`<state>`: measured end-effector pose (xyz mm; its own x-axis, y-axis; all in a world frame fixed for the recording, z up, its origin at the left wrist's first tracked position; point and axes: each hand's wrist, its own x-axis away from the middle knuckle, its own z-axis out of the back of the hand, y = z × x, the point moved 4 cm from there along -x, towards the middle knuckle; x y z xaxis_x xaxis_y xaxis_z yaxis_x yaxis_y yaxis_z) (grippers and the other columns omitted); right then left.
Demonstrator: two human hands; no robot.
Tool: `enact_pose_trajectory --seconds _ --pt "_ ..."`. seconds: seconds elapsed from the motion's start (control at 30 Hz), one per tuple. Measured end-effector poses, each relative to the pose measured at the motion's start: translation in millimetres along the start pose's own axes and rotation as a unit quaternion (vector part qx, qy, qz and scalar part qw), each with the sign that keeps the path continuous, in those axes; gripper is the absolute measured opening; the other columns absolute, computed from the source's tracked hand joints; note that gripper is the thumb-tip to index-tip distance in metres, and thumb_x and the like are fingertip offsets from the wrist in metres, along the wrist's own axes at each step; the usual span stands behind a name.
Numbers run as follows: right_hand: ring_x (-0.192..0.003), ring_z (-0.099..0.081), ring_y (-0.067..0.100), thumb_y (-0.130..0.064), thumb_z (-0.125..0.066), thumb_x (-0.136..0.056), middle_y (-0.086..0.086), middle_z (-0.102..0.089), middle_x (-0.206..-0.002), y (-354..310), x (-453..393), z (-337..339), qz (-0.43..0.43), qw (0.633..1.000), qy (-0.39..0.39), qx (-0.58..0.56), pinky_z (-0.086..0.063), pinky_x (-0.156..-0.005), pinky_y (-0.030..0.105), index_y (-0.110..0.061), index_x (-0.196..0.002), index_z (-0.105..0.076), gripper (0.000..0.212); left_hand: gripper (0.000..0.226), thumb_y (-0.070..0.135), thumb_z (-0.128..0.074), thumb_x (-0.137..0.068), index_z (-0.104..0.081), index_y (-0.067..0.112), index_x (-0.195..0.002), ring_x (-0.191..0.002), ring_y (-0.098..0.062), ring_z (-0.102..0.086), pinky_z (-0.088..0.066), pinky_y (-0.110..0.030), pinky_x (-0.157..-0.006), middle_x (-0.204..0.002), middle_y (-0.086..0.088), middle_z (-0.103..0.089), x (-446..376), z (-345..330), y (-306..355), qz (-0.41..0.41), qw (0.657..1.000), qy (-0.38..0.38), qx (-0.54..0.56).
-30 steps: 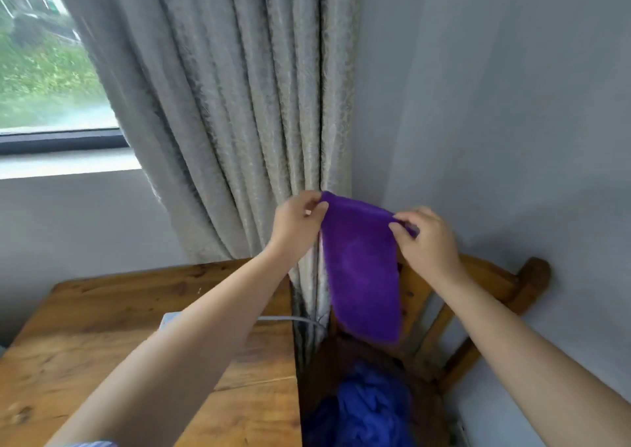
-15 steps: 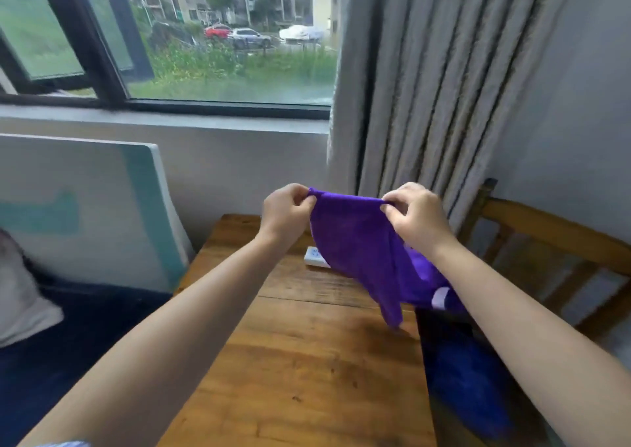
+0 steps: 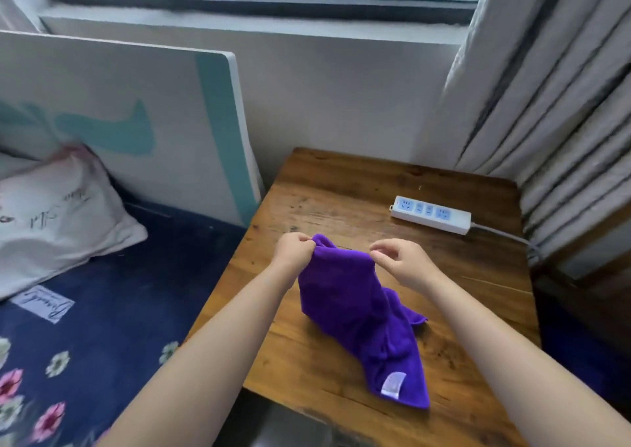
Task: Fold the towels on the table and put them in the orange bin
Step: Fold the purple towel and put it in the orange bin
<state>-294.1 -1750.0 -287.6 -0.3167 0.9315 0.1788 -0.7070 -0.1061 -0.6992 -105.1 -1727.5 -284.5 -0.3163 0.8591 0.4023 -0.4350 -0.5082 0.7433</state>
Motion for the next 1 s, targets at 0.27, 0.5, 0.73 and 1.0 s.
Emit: enact_pose_trajectory --seconds 0.27,0.5,0.73,1.0 --pt "-0.11 -0.056 0.026 -0.044 -0.06 -0.081 0.008 -0.061 -0.114 93.6 -18.4 -74.4 -0.192 0.932 -0.115 0.287 -0.042 -0.089 0.033 -0.013 -0.106 -0.062 0.04 0.027 0.012 -0.046 -0.085 -0.053 0.013 -0.058 -0.076 -0.024 -0.046 -0.033 -0.025 -0.06 -0.067 -0.005 -0.052 -75.2 8.8 -44.7 0.052 0.971 -0.066 -0.226" --pt "-0.096 -0.059 0.029 -0.031 -0.065 -0.077 0.013 -0.063 -0.101 115.4 -22.5 -85.7 -0.249 0.933 -0.119 0.231 -0.04 -0.067 0.029 -0.015 -0.073 -0.057 0.019 0.019 0.012 -0.055 -0.081 -0.067 0.003 -0.093 -0.097 -0.031 -0.059 -0.044 -0.031 -0.073 -0.097 -0.016 -0.066 -106.6 15.2 -84.6 0.061 0.938 -0.147 -0.308" --pt "-0.077 -0.053 0.028 -0.012 -0.058 -0.077 0.011 -0.058 -0.075 65.2 -55.7 -53.7 -0.266 0.931 -0.119 0.22 -0.035 -0.056 0.023 -0.016 -0.052 -0.053 0.025 0.006 0.011 -0.064 -0.077 -0.061 0.013 -0.082 -0.079 -0.022 -0.051 -0.039 -0.024 -0.064 -0.083 -0.006 -0.058 -130.5 27.7 -102.7 0.021 0.924 -0.203 -0.322" --pt "-0.114 -0.048 0.033 -0.013 -0.05 -0.085 0.02 -0.054 -0.12 -67.0 -169.6 0.5 -0.066 0.961 0.215 0.162 -0.039 -0.094 0.039 -0.006 -0.118 -0.055 0.034 0.013 0.014 -0.063 -0.077 -0.054 0.017 -0.069 -0.079 -0.02 -0.049 -0.035 -0.025 -0.054 -0.077 -0.002 -0.055 -143.0 59.9 -137.0 0.012 0.926 -0.191 -0.324"
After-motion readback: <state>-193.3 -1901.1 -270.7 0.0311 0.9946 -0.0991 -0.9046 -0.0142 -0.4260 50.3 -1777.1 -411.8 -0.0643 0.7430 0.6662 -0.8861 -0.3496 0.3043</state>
